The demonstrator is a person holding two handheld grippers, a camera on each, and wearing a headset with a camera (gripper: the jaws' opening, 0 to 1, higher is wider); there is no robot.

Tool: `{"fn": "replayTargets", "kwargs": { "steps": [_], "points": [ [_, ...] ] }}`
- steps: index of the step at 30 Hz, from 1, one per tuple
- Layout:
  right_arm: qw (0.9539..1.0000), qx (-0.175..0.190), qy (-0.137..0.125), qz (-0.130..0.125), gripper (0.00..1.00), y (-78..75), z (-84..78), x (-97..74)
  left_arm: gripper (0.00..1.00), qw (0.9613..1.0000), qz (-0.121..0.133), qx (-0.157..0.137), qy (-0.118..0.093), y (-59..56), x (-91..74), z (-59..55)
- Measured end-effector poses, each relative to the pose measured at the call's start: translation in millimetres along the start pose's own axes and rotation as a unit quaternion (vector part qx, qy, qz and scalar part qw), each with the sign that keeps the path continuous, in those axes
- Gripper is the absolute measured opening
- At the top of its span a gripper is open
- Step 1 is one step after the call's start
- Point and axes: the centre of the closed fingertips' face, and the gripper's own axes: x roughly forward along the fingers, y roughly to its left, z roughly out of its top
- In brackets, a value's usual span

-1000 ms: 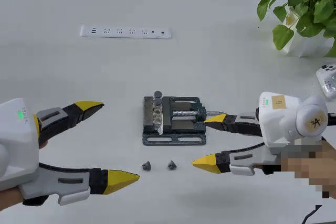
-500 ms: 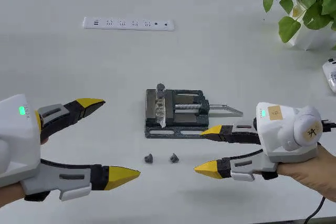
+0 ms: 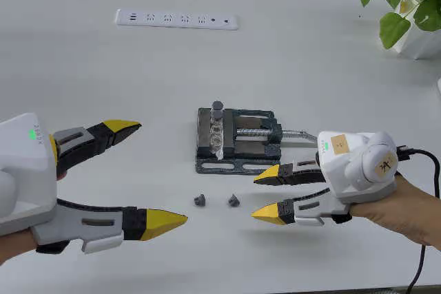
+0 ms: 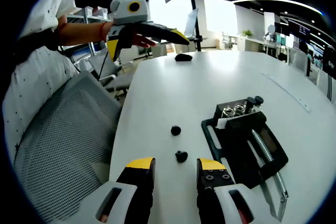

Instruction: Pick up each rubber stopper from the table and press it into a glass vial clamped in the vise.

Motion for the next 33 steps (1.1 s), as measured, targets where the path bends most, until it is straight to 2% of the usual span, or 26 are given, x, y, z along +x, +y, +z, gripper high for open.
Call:
{"fn": "replayTargets", "kwargs": {
  "steps": [13, 21, 33],
  "points": [
    [0.9974, -0.036, 0.029, 0.056, 0.19, -5.3, -3.9, 26.4, 0.85, 1.0000, 0.005, -0.007, 0.003, 6.1, 1.6, -2.2],
    [0.9941, -0.052, 0.043, 0.085, 0.16, -3.4, -5.4, 33.6, 0.84, 0.9999, 0.007, -0.011, 0.005, 8.1, 3.2, -4.3],
    [0.9913, -0.064, 0.053, 0.102, 0.12, -3.2, -9.0, 36.8, 0.84, 0.9998, 0.007, -0.015, 0.007, 10.2, 5.0, -6.1]
  ]
}}
